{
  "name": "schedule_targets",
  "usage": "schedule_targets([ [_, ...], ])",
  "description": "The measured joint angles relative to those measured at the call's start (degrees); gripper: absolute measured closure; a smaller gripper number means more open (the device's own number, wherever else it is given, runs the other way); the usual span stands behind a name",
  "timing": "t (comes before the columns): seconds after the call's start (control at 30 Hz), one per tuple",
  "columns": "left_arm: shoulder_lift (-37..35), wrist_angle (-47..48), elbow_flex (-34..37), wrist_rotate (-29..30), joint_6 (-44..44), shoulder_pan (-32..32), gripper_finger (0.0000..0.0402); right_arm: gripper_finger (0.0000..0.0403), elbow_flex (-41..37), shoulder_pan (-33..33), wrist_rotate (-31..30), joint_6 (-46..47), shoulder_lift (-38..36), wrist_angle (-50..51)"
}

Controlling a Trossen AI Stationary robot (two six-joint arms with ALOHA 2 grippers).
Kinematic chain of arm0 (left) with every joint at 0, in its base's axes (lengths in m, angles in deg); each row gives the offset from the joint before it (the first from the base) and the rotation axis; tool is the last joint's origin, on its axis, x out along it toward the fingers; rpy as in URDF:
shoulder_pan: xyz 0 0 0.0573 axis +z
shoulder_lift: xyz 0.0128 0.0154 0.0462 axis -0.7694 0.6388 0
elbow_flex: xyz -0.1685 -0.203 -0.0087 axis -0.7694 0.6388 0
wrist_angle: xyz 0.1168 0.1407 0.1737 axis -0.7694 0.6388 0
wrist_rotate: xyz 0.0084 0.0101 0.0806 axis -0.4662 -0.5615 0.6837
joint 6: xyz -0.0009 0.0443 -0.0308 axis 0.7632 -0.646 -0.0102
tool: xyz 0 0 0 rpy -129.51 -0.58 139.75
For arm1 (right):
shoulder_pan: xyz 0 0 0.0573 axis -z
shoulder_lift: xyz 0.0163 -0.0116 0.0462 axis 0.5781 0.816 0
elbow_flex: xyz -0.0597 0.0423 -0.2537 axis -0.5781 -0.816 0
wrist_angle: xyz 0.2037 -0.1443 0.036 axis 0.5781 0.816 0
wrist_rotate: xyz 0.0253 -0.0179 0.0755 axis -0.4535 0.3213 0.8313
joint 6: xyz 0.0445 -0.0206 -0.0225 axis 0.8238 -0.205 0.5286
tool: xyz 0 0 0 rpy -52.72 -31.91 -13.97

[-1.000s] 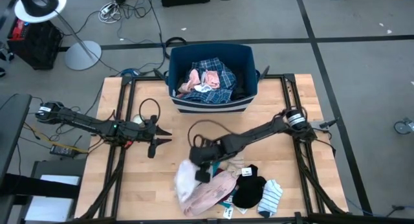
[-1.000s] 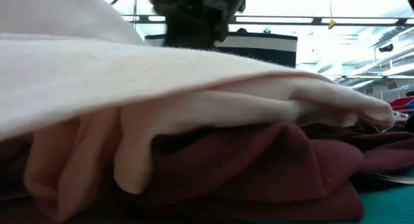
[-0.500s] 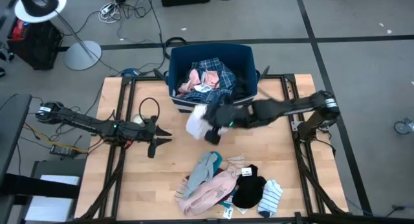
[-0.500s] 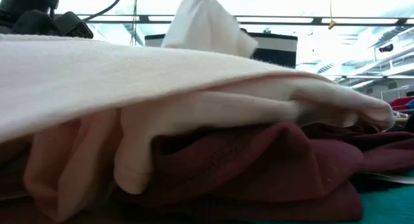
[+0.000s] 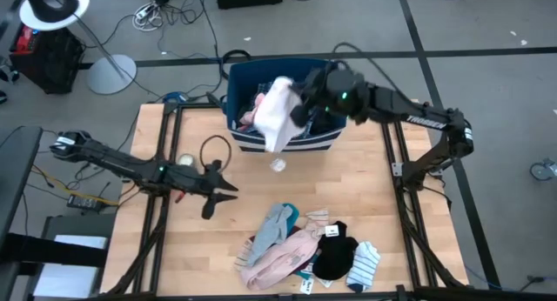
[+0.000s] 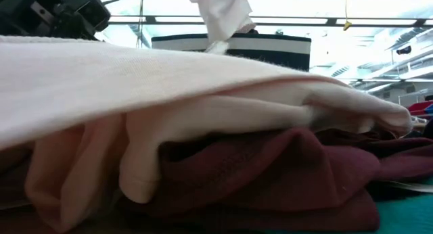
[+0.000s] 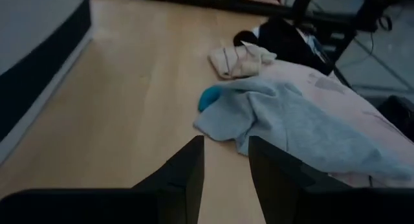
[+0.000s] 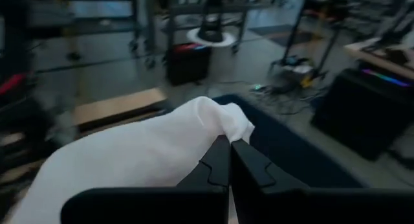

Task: Sort clothes
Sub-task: Put the white boxer into the blue laundry organizer

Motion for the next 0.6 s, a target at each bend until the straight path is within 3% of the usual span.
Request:
schedule_targets([
  [0.27,13.76,8.91,-13.06,0.23,0.1,-2.05,0.0275,0.0401,0.0,10.83,1.89,-0.68,-1.04,-0.67],
  [0.6,21.76,-5.47,-18.84,0.15,1.81,-2.05,0.0275,0.0371,0.0,16.33,7.75,5.56,-0.28,5.64],
])
